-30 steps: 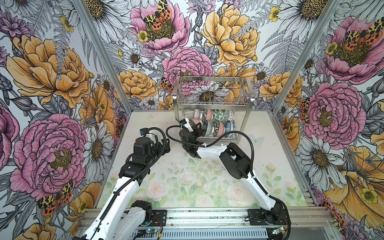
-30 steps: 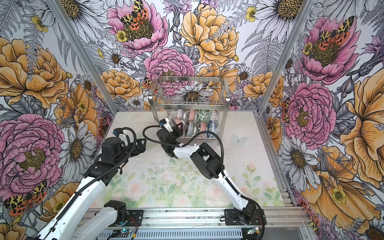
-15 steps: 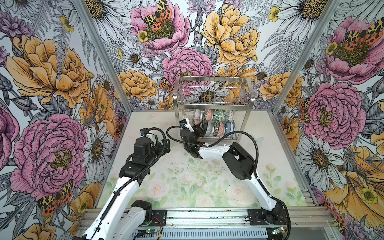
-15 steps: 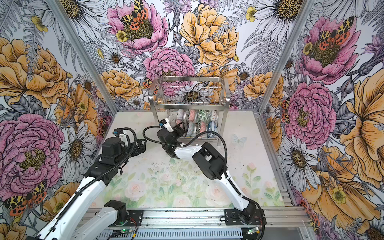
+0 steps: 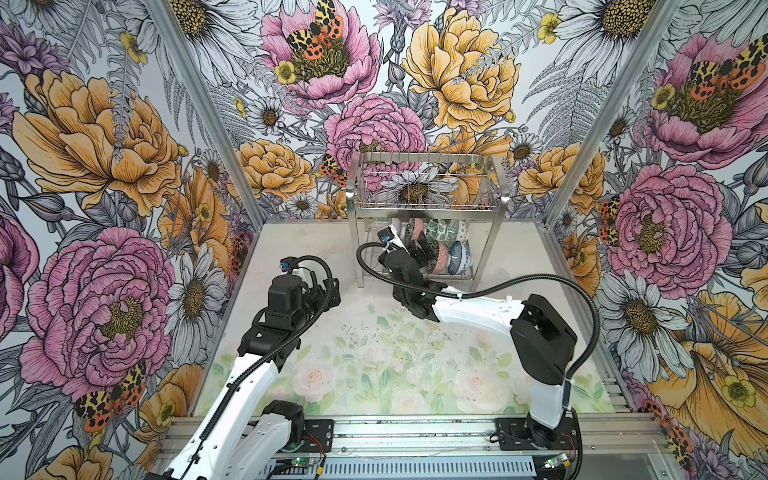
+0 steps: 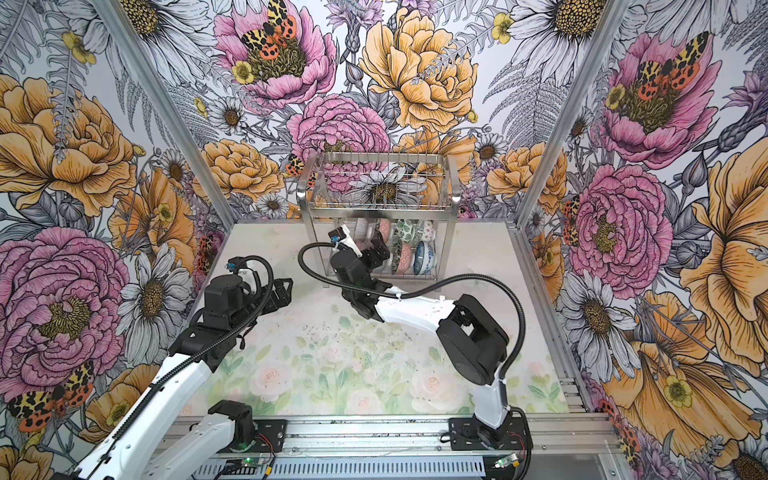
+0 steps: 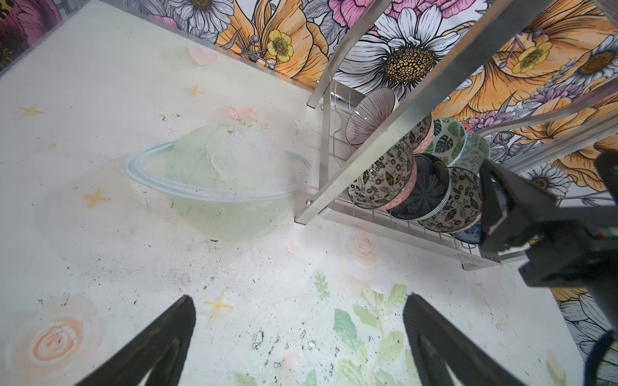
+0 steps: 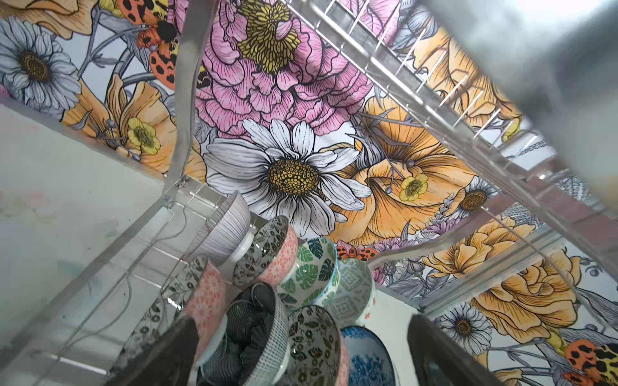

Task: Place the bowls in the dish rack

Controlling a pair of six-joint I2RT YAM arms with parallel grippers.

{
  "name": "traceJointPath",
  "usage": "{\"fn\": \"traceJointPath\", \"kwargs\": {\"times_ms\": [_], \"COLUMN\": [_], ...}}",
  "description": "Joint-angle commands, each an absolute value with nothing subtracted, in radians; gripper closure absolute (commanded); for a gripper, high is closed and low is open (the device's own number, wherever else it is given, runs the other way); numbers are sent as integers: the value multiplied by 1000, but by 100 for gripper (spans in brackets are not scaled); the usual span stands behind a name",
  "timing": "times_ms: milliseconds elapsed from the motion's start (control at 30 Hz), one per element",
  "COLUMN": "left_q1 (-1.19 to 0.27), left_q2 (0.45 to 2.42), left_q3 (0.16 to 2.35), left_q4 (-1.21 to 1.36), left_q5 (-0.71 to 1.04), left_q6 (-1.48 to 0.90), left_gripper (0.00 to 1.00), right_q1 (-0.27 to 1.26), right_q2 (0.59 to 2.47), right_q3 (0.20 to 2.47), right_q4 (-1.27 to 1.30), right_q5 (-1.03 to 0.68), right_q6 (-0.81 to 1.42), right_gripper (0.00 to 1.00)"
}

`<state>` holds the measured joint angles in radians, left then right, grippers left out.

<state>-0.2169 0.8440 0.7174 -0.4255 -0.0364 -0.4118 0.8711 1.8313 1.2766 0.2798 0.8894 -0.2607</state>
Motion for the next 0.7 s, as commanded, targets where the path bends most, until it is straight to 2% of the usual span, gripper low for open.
{"fn": "traceJointPath", "kwargs": {"times_ms": [0, 133, 267, 367, 467, 533, 667], "left_q1": [-233, -248, -264, -220, -99, -27, 3], "left_q2": [819, 772, 683, 684, 776, 892, 1223], "left_q3": [679, 558, 321, 194, 191, 204, 261], "left_q4": [-365, -199, 161, 429, 505, 585, 794], "left_q5": [-119, -201, -414, -513, -474, -401, -355], "left_q6": [-364, -268, -129, -43, -69, -95, -33], "left_gripper": [1, 1, 1, 1, 1, 1, 1], "right_q1": [863, 811, 576, 406, 261, 163, 45], "right_q2": [1632, 1291, 984, 895, 945, 1059, 1336], "right_q3": [1082, 744, 483, 376, 287, 265, 320], "right_q4": [299, 366, 336, 355, 523, 647, 809], "right_q5": [743, 590, 492, 489, 471, 440, 386], "right_q6": [-131, -30, 90, 110, 77, 80, 78], "right_gripper": [0, 0, 0, 0, 0, 0, 0]}}
